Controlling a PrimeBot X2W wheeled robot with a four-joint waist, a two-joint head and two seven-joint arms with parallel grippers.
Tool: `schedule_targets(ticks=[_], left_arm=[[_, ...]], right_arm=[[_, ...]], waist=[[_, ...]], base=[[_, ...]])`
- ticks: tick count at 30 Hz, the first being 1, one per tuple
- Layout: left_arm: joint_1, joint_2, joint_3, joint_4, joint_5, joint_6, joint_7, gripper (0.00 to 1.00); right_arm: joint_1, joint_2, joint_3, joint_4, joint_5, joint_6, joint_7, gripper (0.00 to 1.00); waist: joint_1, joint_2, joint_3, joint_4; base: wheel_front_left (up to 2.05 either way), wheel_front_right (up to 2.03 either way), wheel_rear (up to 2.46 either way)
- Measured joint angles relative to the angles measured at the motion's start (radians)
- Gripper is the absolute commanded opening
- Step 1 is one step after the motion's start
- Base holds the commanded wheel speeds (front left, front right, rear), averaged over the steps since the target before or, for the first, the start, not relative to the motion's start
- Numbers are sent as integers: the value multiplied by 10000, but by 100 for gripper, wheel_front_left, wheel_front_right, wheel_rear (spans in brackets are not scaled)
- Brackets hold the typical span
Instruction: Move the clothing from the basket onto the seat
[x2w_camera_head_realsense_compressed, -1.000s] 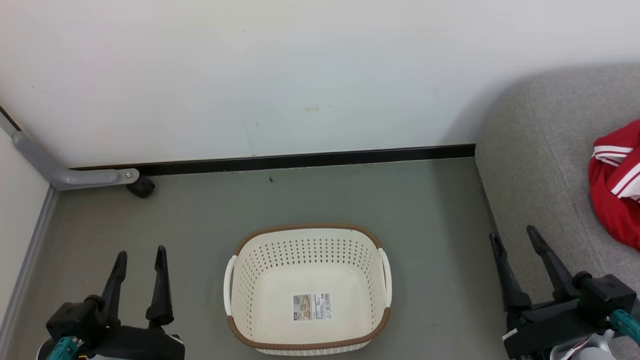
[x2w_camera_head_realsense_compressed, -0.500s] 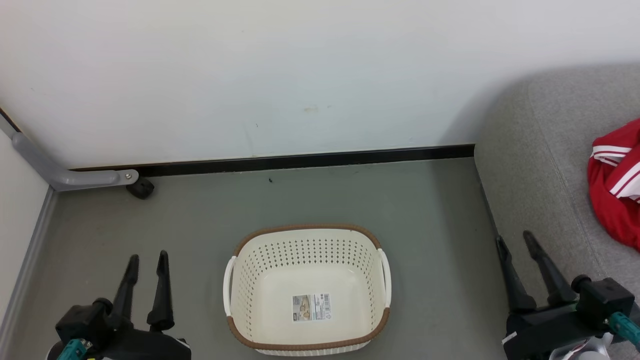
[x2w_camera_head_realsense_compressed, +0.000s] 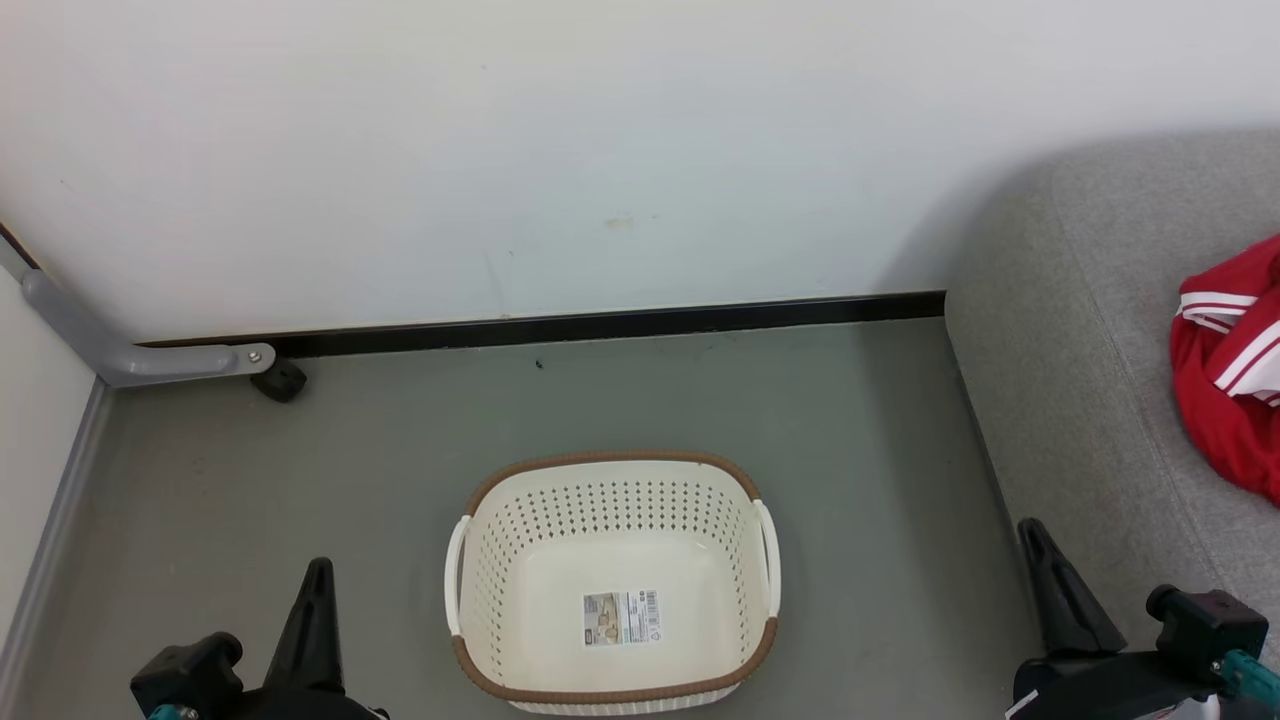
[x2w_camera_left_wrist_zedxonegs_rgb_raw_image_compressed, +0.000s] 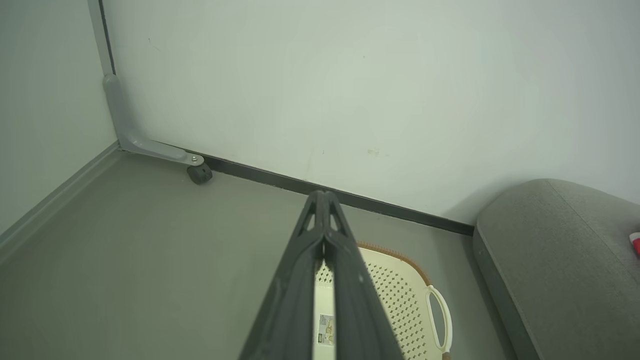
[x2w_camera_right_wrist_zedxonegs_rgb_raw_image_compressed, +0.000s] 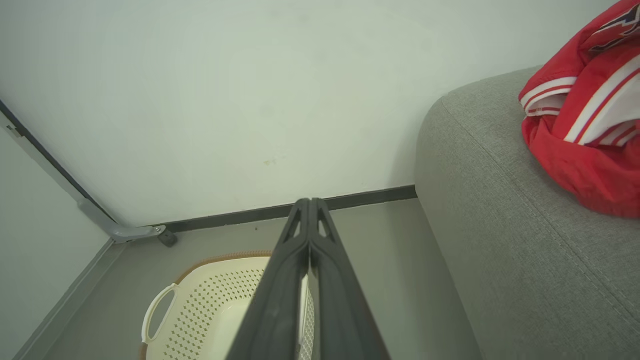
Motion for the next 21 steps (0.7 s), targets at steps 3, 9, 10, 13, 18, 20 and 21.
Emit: schedule_targets(ticks=[3, 9, 10, 13, 18, 20, 21], left_arm=[[-6, -50, 84, 6, -339, -54, 128, 0], [-12, -121, 245, 10, -966, -169, 360, 0], [-13, -136, 284, 12, -1081, -173, 378, 0], [-20, -205, 414, 13, -1453, -255, 556, 0], [-23, -326, 543, 17, -1971, -339, 734, 0], [-25, -364, 614, 17, -2243, -349, 807, 0], [-25, -382, 658, 19, -2345, -351, 832, 0]], right_arm=[[-8, 58, -128, 33, 422, 75, 144, 0], [-32, 171, -387, 107, 1177, 134, 351, 0], [-34, 188, -433, 119, 1298, 163, 418, 0], [-47, 247, -608, 155, 1804, 176, 585, 0], [-58, 337, -823, 194, 2435, 263, 771, 0], [-62, 370, -909, 209, 2667, 274, 830, 0], [-66, 383, -951, 219, 2777, 311, 863, 0]], waist=[[0, 0, -16, -12], [0, 0, -48, -36], [0, 0, -54, -40], [0, 0, -75, -56], [0, 0, -102, -75], [0, 0, -112, -83], [0, 0, -118, -87]], base=[[0, 0, 0], [0, 0, 0], [0, 0, 0], [0, 0, 0], [0, 0, 0], [0, 0, 0], [0, 0, 0]])
